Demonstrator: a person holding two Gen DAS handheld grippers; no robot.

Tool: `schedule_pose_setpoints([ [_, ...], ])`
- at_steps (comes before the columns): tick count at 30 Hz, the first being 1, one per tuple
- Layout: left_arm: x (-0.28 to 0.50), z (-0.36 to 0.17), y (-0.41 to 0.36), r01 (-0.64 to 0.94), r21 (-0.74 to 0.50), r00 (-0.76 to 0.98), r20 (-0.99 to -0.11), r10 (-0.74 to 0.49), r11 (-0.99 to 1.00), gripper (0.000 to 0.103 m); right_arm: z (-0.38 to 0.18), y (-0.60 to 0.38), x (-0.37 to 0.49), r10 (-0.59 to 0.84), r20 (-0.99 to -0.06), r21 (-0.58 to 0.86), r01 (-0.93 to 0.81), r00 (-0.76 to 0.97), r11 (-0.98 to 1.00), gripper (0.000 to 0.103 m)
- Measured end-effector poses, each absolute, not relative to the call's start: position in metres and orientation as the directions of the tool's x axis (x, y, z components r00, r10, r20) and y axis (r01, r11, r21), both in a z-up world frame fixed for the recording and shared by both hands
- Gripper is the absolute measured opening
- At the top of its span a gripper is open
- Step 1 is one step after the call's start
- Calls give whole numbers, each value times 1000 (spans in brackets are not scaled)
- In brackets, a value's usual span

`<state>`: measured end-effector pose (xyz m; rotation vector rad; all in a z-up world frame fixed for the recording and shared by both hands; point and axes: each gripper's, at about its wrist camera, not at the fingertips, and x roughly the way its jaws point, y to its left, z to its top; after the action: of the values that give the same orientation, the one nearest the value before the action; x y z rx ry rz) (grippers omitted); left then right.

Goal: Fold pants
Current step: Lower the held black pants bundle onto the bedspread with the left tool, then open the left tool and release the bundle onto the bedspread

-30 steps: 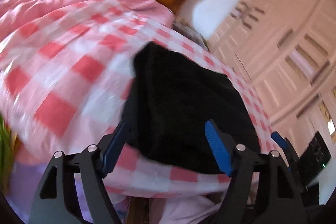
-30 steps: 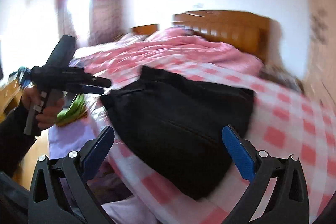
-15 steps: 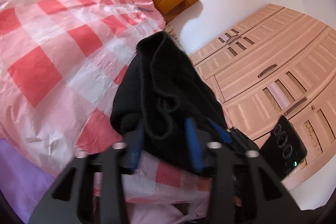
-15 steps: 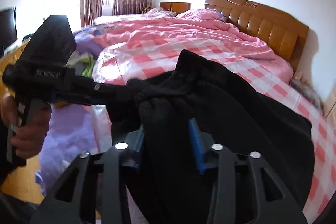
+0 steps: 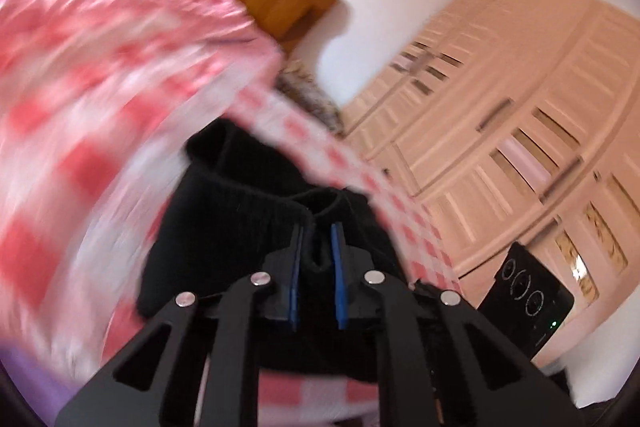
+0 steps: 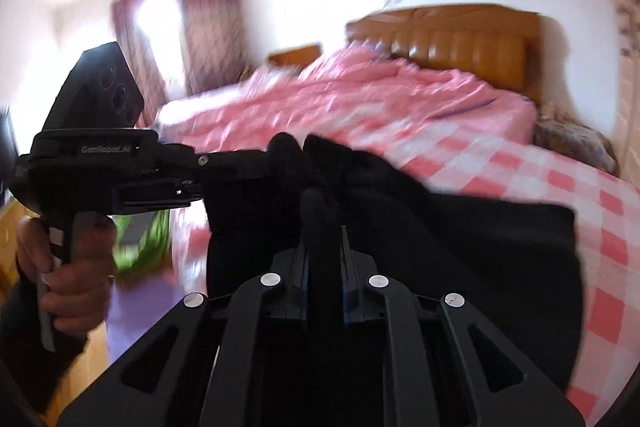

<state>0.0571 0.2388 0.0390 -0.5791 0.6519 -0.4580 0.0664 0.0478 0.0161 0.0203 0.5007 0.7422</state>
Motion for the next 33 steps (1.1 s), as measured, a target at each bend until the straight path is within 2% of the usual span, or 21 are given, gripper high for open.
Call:
schedule_pose_setpoints([
  [4,66,83,230,315,-572,738,-353,-574,757,12,44,52,54,647,-370,130,-653,666,746,14],
  [6,59,77,246,297,-579,759,-340,-556,759,12,42,72,47,631,-386,62,-663,673,746,14],
  [8,59,45,268,199,-617,764,-390,-514,762,12,17,97,53,598,-464,18,-668,654,744,14],
  [9,62,11,283,99,-642,745,-459,-484,761,12,5,106,55,584,-494,6,-669,644,743,14],
  [11,61,-45,304,-36,-688,694,-539,-477,725,12,-25,121,58,581,-562,20,-692,589,722,14],
  [12,49,-70,319,-47,-747,706,-494,-507,663,17,-31,125,52,582,-552,3,-697,597,717,14],
  [13,43,-76,327,-60,-776,714,-473,-517,628,28,-31,126,49,575,-546,-20,-696,609,718,14],
  [14,34,-80,338,-88,-799,727,-459,-510,594,28,-28,126,48,574,-544,-25,-696,611,717,14],
  [18,17,-59,346,-92,-762,761,-469,-448,641,28,-16,113,54,619,-513,36,-705,594,708,14],
  [20,13,-35,333,-44,-718,769,-467,-435,694,33,-11,115,41,632,-487,4,-722,603,692,14],
  [22,8,-4,310,26,-653,786,-455,-419,757,46,-10,120,31,622,-481,-50,-728,618,684,14],
  [24,8,15,289,76,-611,793,-443,-419,788,51,-24,131,35,592,-541,-86,-739,598,668,14],
  [27,20,29,265,95,-551,790,-465,-399,829,54,-34,132,32,593,-546,-115,-754,591,646,15],
  [29,30,32,254,117,-531,774,-480,-412,840,56,-31,131,31,599,-552,-107,-761,580,640,19],
  [31,51,38,231,168,-491,724,-527,-445,855,65,-30,128,31,621,-554,-64,-772,555,633,23],
  [33,68,43,211,210,-446,694,-560,-454,870,65,-31,124,27,632,-549,-60,-780,547,623,25],
])
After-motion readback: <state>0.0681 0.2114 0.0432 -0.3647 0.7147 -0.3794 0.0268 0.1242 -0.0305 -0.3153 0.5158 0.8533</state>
